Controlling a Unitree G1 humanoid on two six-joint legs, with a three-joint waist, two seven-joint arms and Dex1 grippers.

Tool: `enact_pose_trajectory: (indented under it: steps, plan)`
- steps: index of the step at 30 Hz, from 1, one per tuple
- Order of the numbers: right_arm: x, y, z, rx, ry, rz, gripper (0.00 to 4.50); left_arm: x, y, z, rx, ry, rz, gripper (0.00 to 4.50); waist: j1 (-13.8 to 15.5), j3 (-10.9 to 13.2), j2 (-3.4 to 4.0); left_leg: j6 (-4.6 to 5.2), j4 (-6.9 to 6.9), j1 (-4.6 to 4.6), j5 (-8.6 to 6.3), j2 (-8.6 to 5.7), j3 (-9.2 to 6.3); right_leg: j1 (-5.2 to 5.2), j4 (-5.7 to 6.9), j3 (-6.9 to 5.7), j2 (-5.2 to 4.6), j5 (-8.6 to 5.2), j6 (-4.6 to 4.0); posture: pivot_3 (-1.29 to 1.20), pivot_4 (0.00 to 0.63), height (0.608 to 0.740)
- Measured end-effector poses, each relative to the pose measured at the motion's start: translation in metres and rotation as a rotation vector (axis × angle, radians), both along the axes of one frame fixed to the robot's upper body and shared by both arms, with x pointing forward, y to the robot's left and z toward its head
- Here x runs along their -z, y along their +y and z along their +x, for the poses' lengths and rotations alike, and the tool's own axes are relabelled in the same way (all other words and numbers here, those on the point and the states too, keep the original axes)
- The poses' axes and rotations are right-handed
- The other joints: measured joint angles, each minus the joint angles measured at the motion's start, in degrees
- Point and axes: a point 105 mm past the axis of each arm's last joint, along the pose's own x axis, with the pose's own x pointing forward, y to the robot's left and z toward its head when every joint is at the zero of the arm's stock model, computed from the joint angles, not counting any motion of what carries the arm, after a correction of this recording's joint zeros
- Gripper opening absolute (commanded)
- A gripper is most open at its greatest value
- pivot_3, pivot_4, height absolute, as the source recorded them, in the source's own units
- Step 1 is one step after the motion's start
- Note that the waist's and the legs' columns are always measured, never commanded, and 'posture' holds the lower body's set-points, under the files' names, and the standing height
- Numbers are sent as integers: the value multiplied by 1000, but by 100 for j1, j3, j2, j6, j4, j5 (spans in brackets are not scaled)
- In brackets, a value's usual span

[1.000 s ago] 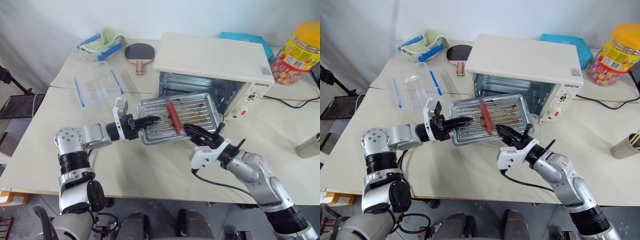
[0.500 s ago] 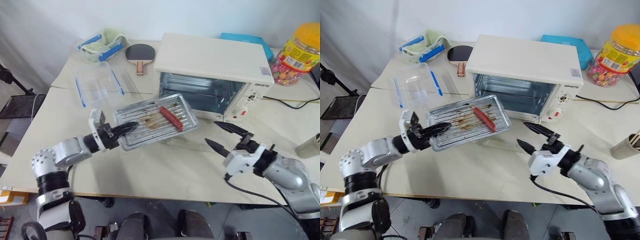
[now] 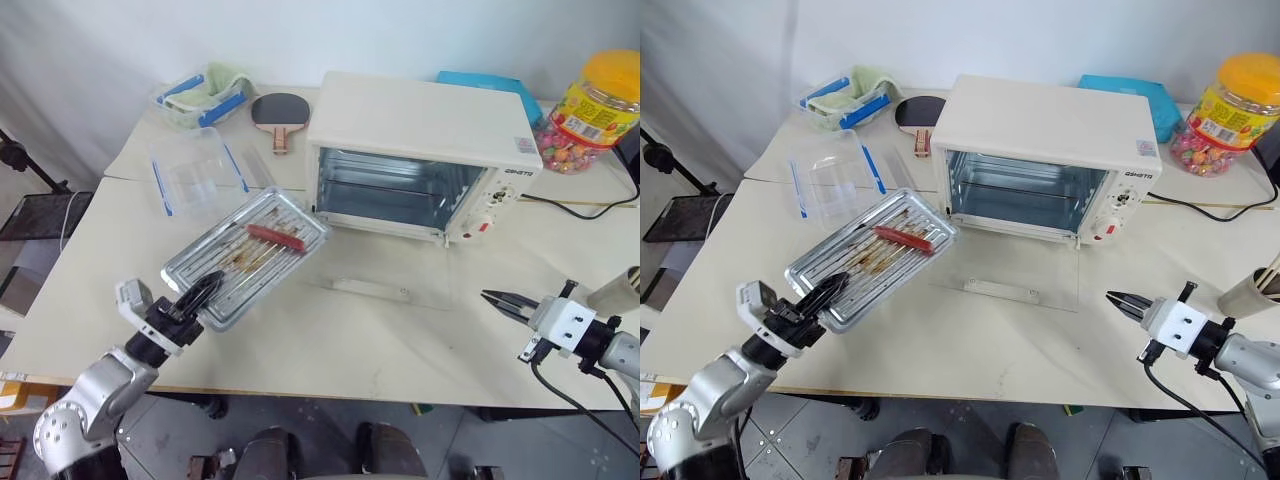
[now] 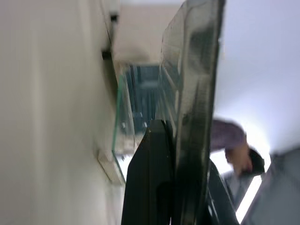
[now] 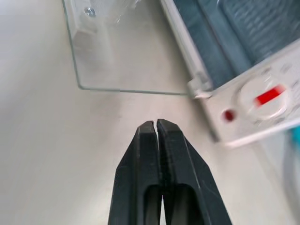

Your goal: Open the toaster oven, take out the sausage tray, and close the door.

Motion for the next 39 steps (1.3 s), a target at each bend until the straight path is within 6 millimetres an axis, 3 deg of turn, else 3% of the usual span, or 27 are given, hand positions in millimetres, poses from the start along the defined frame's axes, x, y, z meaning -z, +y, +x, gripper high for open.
enact_pose_trajectory:
  steps: [7, 11, 21, 27, 31, 34, 38, 39]
  plan:
    - [31, 15, 4, -81, 293, 162, 24, -5, 9, -17, -268, 13, -95, 0, 62, -1, 3, 0, 1, -4, -6, -2, -3, 3, -30, 5, -8, -2, -5, 0, 150, 740]
    - [31, 19, 19, -78, 318, 230, 24, -7, 13, -19, -337, 29, -118, 0, 32, -2, 4, 1, 0, -6, -7, 0, 0, 4, -41, 7, -5, -1, -6, 0, 150, 740]
    - [6, 38, 26, -191, 363, 404, 24, -9, 10, -19, -325, 42, -86, 0, 23, -1, 8, 8, -2, -12, -11, -1, -3, 1, -44, 2, -5, -2, -7, 0, 150, 740]
    - [-56, 34, 32, -178, 212, 568, 24, -8, 10, -21, -293, 39, -33, 0, 26, 0, 12, 1, -3, -15, -20, 4, -6, -1, -51, 4, -13, -2, -7, 0, 150, 740]
    - [-84, 32, 29, -158, 91, 630, 24, -4, 9, -19, -247, 46, -10, 0, 45, 0, 13, -3, -10, -17, -28, 3, -6, -4, -56, 3, -7, -2, -7, 0, 150, 740]
    - [-84, 35, 17, -161, 84, 611, 24, -1, 6, -15, -193, 45, 6, 0, 92, 0, 13, -1, -22, -18, -29, 0, -6, -6, -54, 1, 3, -2, -8, 0, 150, 740]
    - [-60, 34, -2, -152, 203, 562, 24, -1, -1, -4, -82, 33, 36, 0, 159, 0, 13, 9, -23, -20, -29, -11, 0, -5, -43, 6, 5, -2, -7, 0, 150, 740]
    - [-56, 31, -8, -140, 213, 552, 370, -1, -4, 2, -36, 31, 39, 0, 168, 0, 13, 15, -23, -18, -26, -15, 3, -3, -43, 9, 4, -1, -5, 0, 150, 740]
